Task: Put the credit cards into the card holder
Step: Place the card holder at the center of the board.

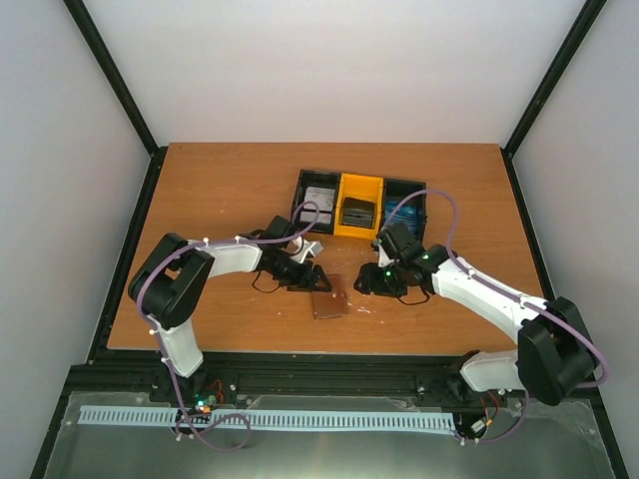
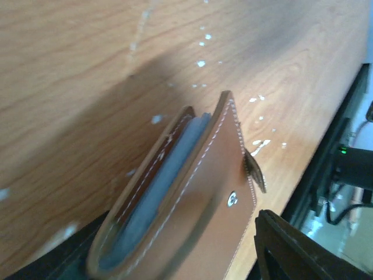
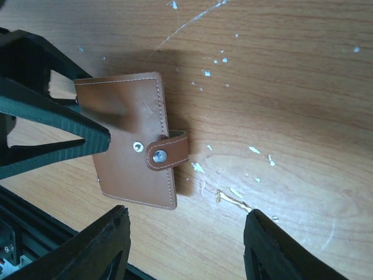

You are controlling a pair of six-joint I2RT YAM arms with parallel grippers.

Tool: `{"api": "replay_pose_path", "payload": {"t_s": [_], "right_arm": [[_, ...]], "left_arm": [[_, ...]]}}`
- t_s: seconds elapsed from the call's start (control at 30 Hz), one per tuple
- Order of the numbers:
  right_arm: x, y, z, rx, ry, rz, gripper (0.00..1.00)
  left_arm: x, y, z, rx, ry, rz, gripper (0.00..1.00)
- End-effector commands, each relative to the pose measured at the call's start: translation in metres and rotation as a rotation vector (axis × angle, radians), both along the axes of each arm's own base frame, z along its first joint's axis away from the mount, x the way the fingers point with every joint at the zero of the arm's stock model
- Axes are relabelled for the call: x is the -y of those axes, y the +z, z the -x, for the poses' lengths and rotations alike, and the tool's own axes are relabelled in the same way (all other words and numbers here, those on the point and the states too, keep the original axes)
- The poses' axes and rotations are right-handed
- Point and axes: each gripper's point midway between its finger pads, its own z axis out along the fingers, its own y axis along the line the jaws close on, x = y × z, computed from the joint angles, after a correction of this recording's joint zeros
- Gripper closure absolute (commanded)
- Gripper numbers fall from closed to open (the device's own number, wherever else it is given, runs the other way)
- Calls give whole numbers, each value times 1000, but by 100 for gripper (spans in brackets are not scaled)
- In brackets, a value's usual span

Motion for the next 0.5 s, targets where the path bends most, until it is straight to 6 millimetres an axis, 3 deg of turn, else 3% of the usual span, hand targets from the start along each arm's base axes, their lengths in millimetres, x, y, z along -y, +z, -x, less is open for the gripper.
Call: {"api": "replay_pose_path", "payload": {"t_s": [0.0, 0.13, 0.27, 0.37, 0.47], "right_arm": [[-13, 1, -9, 22, 37, -37, 47], [-21, -2, -12, 19, 63, -35, 48], [-32, -5, -17, 23, 90, -20, 48], [-36, -8, -22, 60, 73, 116, 47], [-32, -16, -26, 74, 27, 256, 47]], "left_arm": [[-30, -8, -9, 23, 149, -183, 36], [-39, -8, -1, -21, 213, -213, 37], [-31, 0, 10, -71, 270, -175, 43], [-21, 0, 16, -91, 315, -173, 45], [-27, -5, 9, -100, 410, -248, 46]]}}
